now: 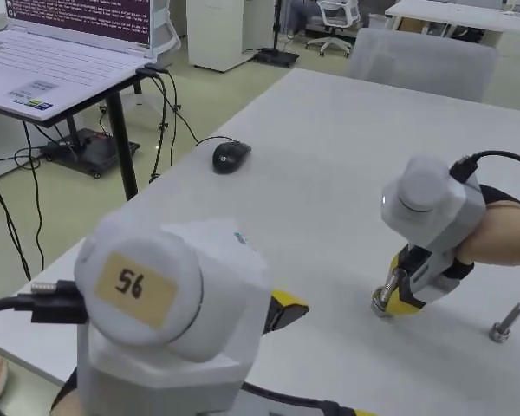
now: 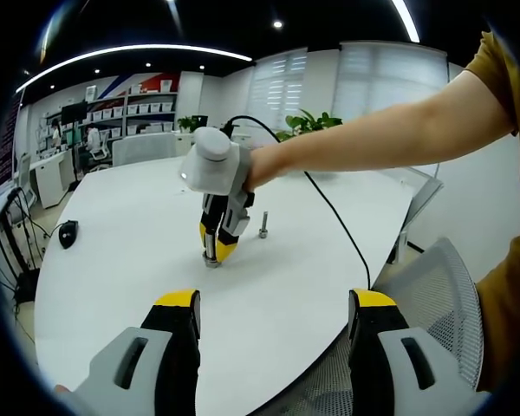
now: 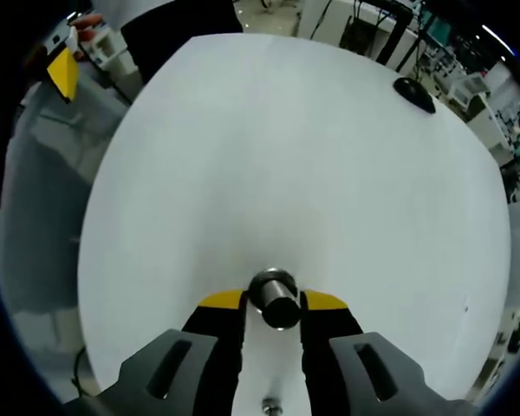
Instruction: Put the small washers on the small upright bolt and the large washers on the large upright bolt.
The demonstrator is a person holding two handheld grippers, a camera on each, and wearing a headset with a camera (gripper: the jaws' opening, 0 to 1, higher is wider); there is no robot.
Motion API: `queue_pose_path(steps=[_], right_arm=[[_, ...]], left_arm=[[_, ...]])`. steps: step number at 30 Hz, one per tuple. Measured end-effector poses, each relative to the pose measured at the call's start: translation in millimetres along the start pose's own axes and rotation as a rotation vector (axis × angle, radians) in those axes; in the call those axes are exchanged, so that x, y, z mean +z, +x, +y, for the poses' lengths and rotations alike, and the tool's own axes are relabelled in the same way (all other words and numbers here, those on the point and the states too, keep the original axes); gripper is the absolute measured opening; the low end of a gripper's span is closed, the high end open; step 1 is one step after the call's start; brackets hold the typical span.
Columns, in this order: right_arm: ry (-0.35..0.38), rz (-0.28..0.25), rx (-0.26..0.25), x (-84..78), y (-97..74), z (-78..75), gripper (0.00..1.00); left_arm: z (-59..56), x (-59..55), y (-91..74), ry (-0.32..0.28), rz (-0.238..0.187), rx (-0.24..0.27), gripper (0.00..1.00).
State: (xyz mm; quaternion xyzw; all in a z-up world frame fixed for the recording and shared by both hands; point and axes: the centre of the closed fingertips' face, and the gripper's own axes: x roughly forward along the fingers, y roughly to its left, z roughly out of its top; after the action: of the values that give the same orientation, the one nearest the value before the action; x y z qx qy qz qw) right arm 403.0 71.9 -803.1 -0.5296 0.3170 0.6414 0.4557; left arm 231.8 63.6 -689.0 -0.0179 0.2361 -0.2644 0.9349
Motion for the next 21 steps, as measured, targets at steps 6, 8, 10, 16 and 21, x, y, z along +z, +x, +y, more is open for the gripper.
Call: queue_pose_path(steps=[6,8,10,16,21], right_arm=[[0.030,-0.036,-0.021,-2.0,-9.0,1.1,0.27],[0.050,-0.057,-0.033,-4.2,-14.3,2.7,0.28],[0.060,-0.070,-0.046,-7.8,-20.5,5.3,0.28],[0.101,-0.136,-0.109,-17.5,-46.9,16.5,0.29],[0.121,-0.187,-0.138,-23.9,-65.2,31.7,0.29]], left_arm=[[-0.4,0.9,-1.1,0.010,-0.002,0.005,0.69],[-1.7,0.6,-1.5,0.010,-0.003,0.001,0.69],[-2.9,0.0,-1.4,0.017,0.001,-0.003,0.69],[-11.1,8.8,1.6,0.039,-0.006,-0.026,0.69],[-17.4,10.5,3.3,0.071,0.003,-0.043,0.69]])
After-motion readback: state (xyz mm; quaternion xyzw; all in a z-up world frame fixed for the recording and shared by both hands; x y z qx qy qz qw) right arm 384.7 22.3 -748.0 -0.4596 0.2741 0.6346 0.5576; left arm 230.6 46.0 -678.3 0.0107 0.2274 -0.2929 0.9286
